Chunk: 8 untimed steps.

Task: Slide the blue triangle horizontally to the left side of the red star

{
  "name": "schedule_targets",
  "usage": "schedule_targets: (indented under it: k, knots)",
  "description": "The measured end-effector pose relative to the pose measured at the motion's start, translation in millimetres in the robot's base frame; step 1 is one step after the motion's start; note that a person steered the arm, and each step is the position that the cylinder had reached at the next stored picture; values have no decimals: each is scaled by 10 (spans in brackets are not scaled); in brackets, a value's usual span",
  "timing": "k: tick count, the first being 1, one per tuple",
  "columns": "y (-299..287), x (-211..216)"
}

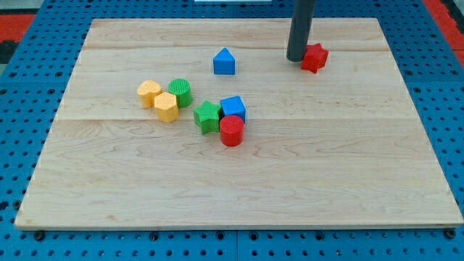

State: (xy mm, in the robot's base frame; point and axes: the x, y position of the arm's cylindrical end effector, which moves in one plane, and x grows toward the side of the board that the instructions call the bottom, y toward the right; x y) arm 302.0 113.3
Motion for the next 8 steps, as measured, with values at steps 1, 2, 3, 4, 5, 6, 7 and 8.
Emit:
schedule_targets:
  k: [1, 2, 3, 4, 5, 6, 7, 8]
  knots:
    - [55, 73]
    - [211, 429]
    - [-53, 775]
    - [-964, 779]
    - [-1698, 405]
    - [-1680, 326]
    - [-1664, 326]
    - [-1502, 150]
